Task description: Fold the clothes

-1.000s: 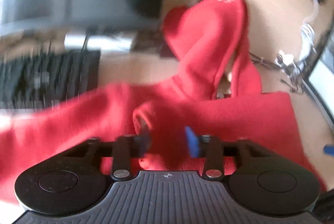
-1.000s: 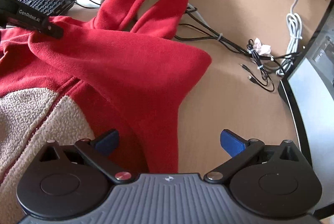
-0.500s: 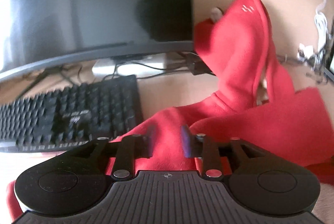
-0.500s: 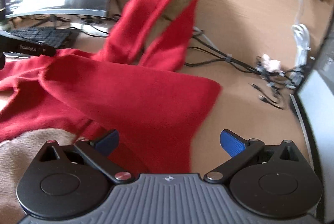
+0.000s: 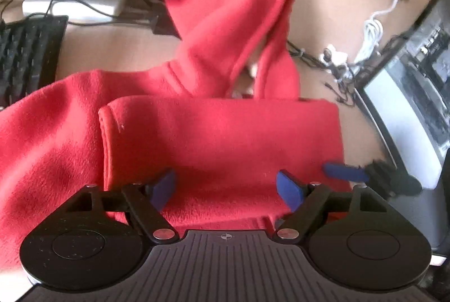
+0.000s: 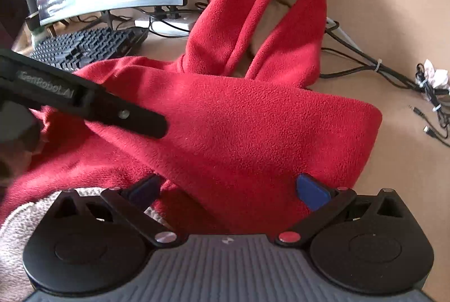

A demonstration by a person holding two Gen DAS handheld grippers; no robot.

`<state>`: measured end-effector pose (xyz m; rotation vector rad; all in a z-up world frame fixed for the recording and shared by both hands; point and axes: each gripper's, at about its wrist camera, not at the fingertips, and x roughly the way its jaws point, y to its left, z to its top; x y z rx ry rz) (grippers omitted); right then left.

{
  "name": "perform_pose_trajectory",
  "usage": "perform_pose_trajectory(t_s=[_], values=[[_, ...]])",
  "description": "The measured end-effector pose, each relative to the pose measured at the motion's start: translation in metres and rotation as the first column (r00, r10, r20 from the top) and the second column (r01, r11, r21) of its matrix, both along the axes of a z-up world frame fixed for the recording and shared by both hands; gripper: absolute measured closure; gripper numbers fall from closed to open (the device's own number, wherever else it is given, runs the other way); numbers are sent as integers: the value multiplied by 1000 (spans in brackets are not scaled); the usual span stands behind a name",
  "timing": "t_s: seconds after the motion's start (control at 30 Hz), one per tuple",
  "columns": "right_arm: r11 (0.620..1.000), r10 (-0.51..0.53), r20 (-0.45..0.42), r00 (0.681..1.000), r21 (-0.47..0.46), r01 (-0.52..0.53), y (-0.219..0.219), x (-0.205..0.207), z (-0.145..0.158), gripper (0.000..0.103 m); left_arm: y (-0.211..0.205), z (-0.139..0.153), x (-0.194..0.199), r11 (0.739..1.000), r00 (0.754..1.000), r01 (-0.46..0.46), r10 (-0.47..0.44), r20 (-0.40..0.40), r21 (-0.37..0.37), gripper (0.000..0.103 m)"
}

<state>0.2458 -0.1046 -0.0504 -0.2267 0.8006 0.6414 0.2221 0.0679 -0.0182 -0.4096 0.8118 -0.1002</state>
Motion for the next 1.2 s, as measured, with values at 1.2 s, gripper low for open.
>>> perform_pose_trajectory(t_s=[1.2], values=[[1000,-2,93,996,4,1,3,-10,-6,0,139,10,-146,708,716,-641,691,-100,297,10]])
